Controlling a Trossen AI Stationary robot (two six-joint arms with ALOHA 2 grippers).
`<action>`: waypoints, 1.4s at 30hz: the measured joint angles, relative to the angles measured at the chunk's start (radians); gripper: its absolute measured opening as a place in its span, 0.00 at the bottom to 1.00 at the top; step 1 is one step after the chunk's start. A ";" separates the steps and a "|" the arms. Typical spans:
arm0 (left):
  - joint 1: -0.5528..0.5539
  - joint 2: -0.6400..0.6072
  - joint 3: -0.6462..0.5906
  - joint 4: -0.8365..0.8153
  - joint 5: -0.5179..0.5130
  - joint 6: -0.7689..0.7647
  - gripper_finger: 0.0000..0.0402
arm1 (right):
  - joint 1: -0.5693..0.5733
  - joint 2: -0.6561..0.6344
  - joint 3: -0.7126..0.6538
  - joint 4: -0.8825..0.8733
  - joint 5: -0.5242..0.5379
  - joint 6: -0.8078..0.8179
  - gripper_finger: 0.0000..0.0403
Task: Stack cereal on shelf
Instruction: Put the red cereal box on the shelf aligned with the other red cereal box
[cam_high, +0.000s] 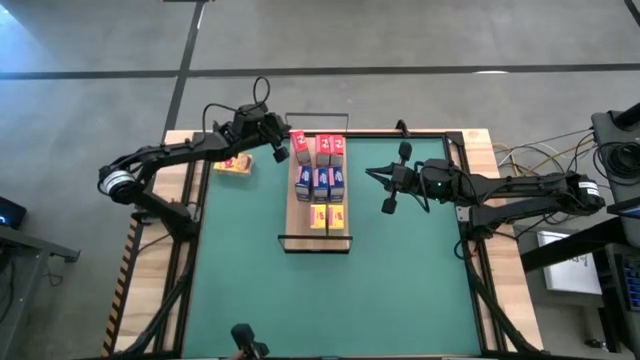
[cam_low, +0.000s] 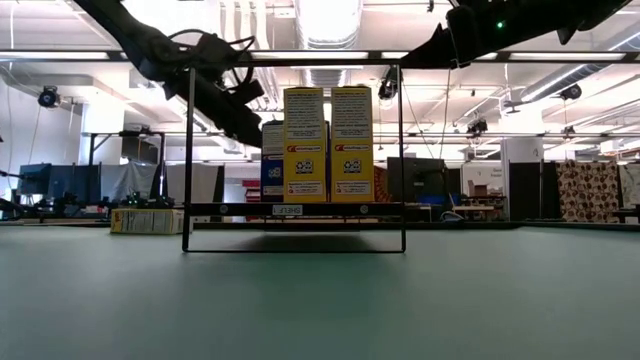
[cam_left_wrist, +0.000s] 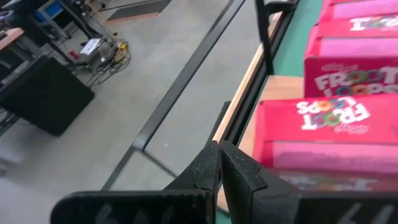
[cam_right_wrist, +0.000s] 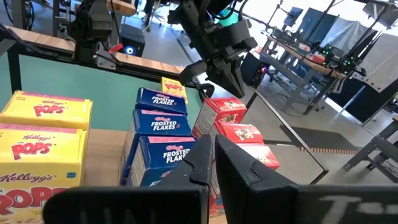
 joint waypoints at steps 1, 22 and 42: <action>0.000 0.005 0.000 0.008 0.006 0.000 0.00 | 0.000 0.000 0.000 0.000 0.000 -0.001 0.02; 0.000 0.042 0.000 0.099 0.068 -0.056 0.00 | 0.000 0.000 0.000 0.000 0.000 -0.008 0.02; 0.026 0.006 0.019 0.037 0.051 0.001 0.00 | 0.000 0.000 0.000 -0.001 0.000 -0.008 0.02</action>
